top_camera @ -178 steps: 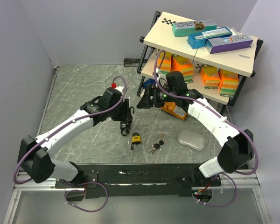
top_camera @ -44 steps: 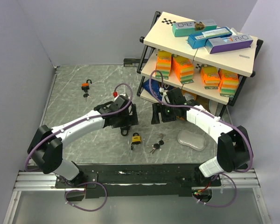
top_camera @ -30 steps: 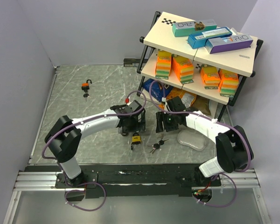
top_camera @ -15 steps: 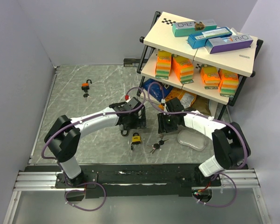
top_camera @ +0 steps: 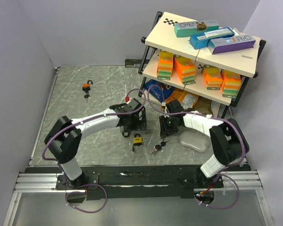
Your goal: Unlock with the key
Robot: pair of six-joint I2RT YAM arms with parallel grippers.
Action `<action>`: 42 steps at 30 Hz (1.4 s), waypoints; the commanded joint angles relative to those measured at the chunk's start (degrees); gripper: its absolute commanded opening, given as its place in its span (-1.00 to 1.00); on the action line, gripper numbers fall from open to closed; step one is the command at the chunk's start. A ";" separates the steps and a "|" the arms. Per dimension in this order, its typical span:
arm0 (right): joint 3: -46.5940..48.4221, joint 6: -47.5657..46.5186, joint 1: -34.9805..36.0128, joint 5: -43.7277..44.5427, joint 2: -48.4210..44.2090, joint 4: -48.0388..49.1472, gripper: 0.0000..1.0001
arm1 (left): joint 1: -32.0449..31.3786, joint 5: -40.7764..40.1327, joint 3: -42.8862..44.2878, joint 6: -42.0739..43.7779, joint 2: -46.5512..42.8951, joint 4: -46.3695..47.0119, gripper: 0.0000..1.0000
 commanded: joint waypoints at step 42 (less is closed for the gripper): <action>7.98 2.72 -2.16 -7.64 -2.54 -3.39 -1.00 | 3.45 5.36 6.68 -1.50 -8.71 3.65 0.93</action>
